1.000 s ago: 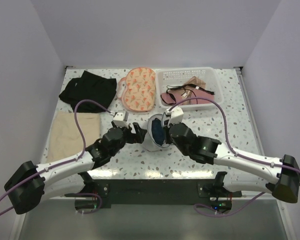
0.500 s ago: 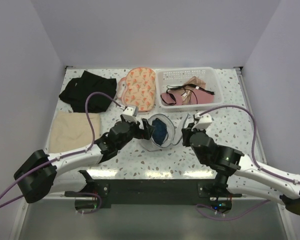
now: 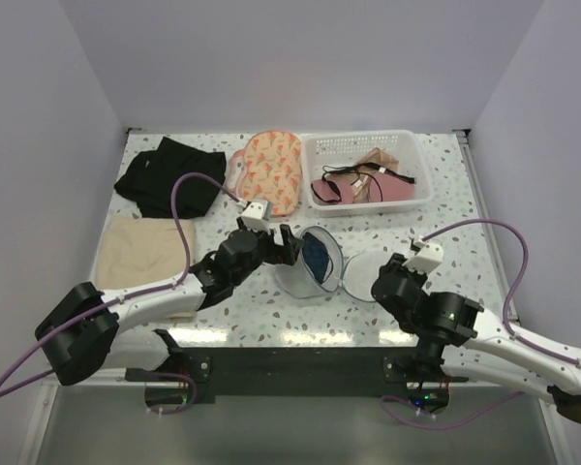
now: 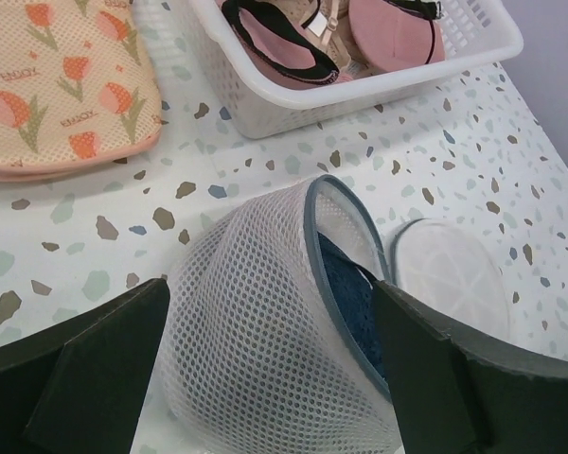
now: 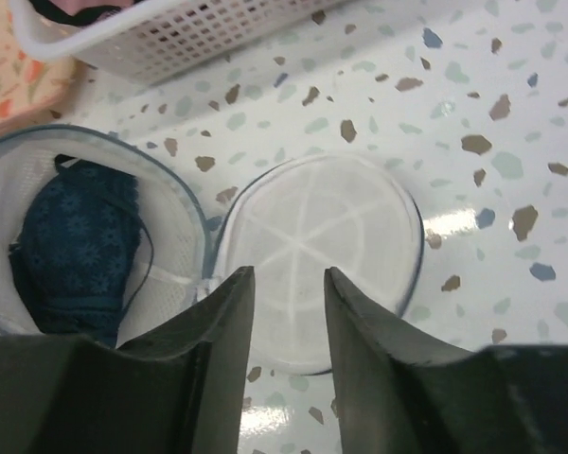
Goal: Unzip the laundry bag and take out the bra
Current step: Open the laundry bag at the center of the board.
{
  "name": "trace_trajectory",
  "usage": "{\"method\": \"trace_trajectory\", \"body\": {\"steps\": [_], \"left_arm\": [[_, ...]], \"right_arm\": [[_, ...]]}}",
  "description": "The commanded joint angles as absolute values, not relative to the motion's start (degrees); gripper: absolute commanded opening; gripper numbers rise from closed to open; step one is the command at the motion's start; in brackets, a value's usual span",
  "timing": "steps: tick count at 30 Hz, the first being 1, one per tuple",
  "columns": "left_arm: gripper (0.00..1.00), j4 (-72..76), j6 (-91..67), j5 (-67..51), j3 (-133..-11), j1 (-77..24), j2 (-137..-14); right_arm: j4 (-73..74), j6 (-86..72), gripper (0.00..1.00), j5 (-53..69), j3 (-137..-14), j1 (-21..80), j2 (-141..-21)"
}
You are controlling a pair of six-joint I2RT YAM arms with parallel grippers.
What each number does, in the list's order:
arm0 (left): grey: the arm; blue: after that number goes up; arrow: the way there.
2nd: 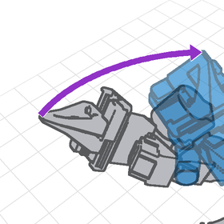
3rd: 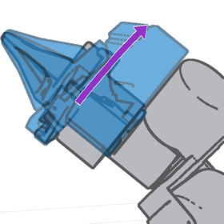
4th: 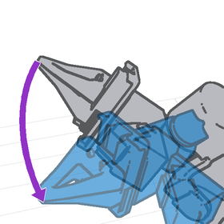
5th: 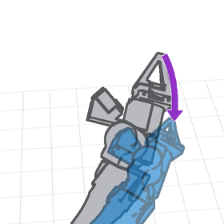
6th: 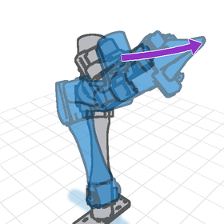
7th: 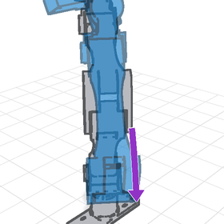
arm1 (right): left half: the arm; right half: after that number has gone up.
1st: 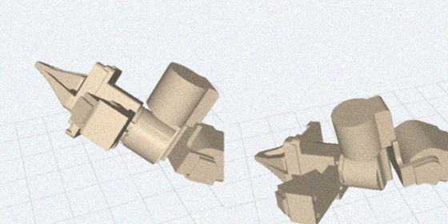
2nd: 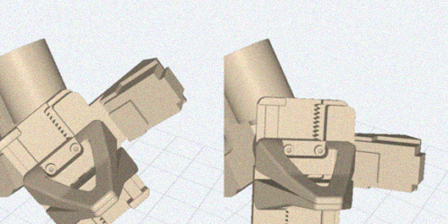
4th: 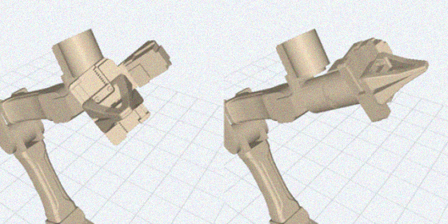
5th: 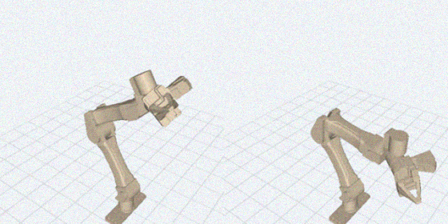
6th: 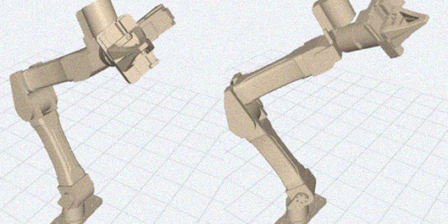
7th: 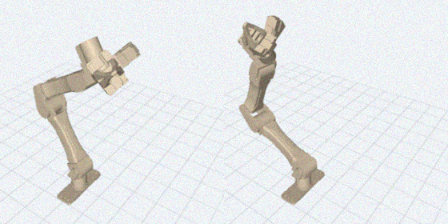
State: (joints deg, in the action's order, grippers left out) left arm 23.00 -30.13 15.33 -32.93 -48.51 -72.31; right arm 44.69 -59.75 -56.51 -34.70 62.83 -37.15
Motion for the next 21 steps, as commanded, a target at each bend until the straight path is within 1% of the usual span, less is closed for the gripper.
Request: {"method": "trace_trajectory", "body": {"steps": [1, 3, 5, 9, 13, 16, 21], "left_arm": [[0.93, 24.5, -28.1, 17.2, -36.4, -48.7, -73.5], [0.93, 24.4, -28.0, 17.4, -36.6, -48.7, -73.6], [0.93, 24.3, -28.0, 17.4, -36.6, -48.7, -73.6], [0.93, 23.9, -28.0, 17.7, -36.7, -48.7, -73.5], [0.93, 23.3, -27.9, 18.1, -36.7, -48.7, -73.1], [0.93, 23.1, -27.5, 18.5, -36.8, -48.7, -72.9], [0.93, 21.8, -27.1, 19.6, -37.0, -48.7, -72.4]], "right_arm": [[54.3, -74.7, 0.44, -62.0, -35.4, 62.7, -39.3], [58.1, -79.4, 0.47, -62.7, -36.1, 62.7, -39.6], [60.6, -81.7, 0.48, -63.8, -37.0, 62.7, -39.7], [61.3, -81.2, 0.49, -65.2, -37.8, 62.8, -39.0], [55.7, -75.2, 0.51, -65.6, -38.2, 62.7, -38.8], [49.5, -65.6, 0.52, -64.7, -38.1, 62.7, -38.5], [39.8, -55.3, 0.55, -61.8, -36.3, 62.7, -36.8]]}}
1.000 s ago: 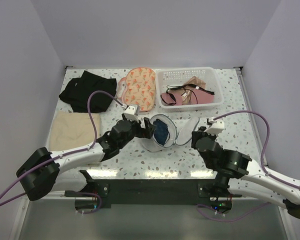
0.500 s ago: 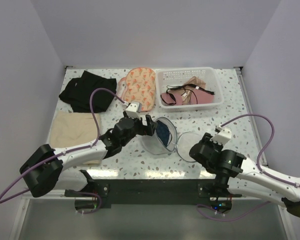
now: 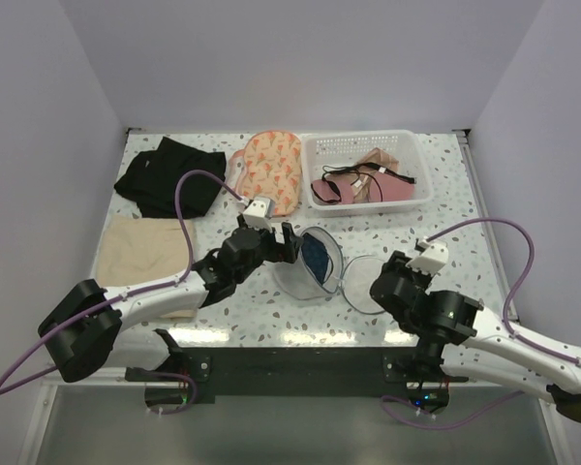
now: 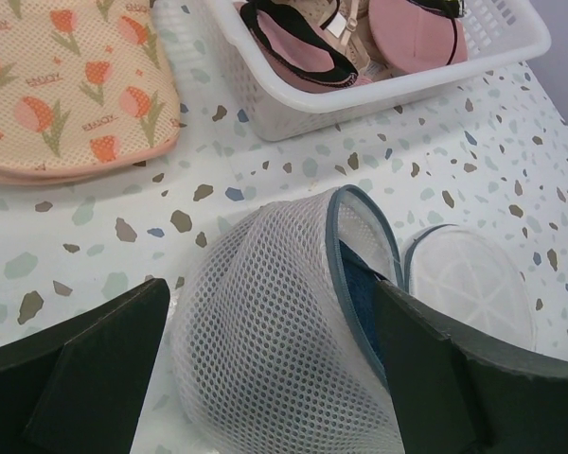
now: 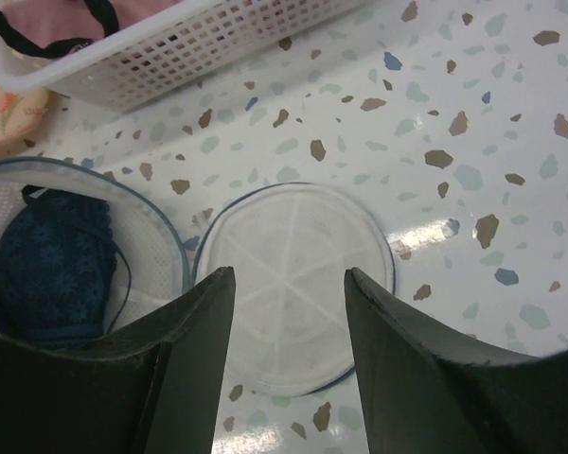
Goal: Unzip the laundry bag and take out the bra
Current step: Open the laundry bag at the center of the board.
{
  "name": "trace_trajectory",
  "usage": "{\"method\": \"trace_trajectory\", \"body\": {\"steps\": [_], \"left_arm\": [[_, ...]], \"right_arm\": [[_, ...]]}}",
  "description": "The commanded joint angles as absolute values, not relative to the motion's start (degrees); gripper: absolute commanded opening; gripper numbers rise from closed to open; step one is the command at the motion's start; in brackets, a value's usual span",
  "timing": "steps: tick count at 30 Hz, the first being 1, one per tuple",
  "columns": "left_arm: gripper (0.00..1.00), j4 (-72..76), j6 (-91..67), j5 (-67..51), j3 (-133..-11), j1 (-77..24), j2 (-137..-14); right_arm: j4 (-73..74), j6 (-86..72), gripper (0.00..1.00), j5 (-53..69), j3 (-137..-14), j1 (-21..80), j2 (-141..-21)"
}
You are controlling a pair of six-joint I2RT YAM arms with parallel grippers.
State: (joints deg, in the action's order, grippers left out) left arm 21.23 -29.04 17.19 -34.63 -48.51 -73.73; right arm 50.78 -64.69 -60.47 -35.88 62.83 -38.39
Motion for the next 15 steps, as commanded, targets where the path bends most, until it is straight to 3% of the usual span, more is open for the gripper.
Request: {"method": "trace_trajectory", "body": {"steps": [1, 9, 13, 15], "left_arm": [[0.93, 21.4, -27.1, 19.9, -37.0, -48.7, -72.2], [0.94, 20.4, -27.0, 19.9, -36.7, -48.7, -71.5], [0.94, 21.8, -25.8, 16.8, -36.6, -48.7, -71.1], [0.94, 22.6, -25.2, 15.4, -36.5, -48.7, -71.0]], "right_arm": [[36.6, -52.0, 0.56, -61.3, -36.0, 62.7, -36.5], [25.9, -41.8, 0.64, -55.6, -34.0, 62.7, -37.7], [19.5, -39.0, 0.78, -52.8, -31.0, 62.2, -38.8], [16.9, -38.3, 0.79, -49.9, -28.7, 60.6, -38.0]]}}
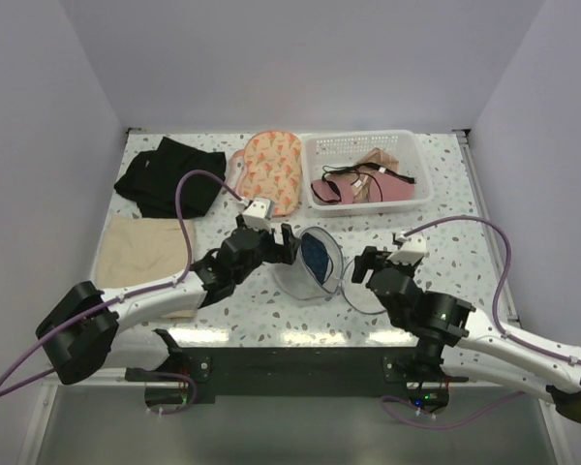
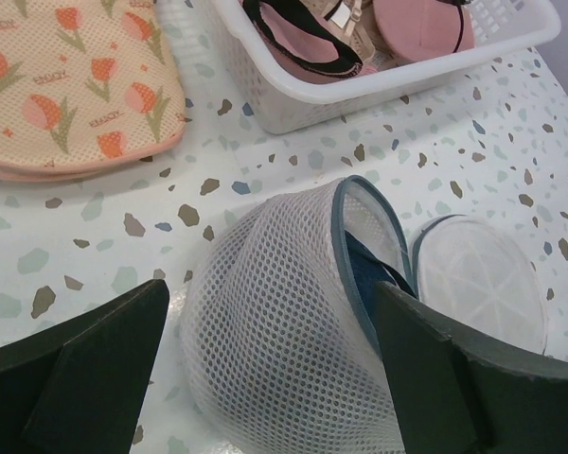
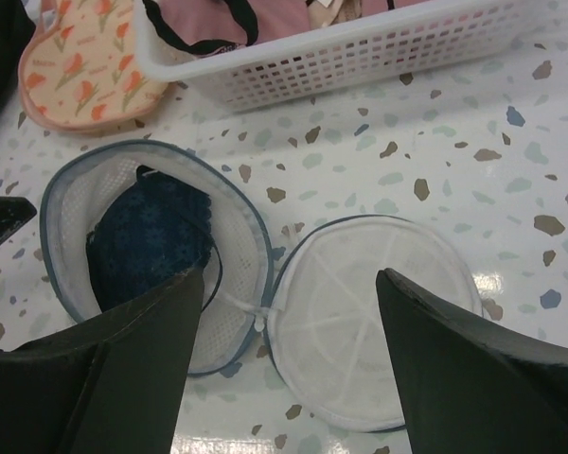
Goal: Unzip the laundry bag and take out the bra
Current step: Open the laundry bag at the center of the board, then pick up the bra from the laundry bag.
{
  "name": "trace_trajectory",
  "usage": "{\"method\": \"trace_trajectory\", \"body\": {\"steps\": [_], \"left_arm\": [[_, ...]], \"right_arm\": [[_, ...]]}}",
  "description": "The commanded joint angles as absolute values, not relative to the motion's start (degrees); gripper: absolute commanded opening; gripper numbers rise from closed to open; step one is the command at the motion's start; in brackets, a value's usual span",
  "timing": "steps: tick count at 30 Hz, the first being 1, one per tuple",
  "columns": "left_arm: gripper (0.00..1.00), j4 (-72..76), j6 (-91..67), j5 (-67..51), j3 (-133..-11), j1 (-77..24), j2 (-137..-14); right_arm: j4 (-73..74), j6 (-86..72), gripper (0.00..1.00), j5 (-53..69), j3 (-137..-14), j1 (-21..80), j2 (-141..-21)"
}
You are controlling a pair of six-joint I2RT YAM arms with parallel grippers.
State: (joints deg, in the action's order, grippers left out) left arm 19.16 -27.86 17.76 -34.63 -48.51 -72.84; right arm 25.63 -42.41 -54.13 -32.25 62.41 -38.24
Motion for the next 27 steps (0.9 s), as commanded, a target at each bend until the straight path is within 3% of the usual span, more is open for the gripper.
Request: {"method": "trace_trajectory", "body": {"steps": [1, 15, 27], "left_arm": [[0.94, 22.9, -24.6, 14.3, -36.5, -48.7, -70.8], [0.94, 23.6, -22.8, 8.5, -37.1, -48.7, -71.2], [0.82, 23.1, -22.9, 2.2, -38.7, -48.7, -77.1]], "right_arm": [[14.7, -38.1, 0.80, -46.8, -28.0, 59.9, -37.8], [10.1, -37.4, 0.88, -32.6, -26.8, 50.6, -40.5], [0.3, -39.3, 0.88, -14.8, -23.6, 40.4, -44.5]]}}
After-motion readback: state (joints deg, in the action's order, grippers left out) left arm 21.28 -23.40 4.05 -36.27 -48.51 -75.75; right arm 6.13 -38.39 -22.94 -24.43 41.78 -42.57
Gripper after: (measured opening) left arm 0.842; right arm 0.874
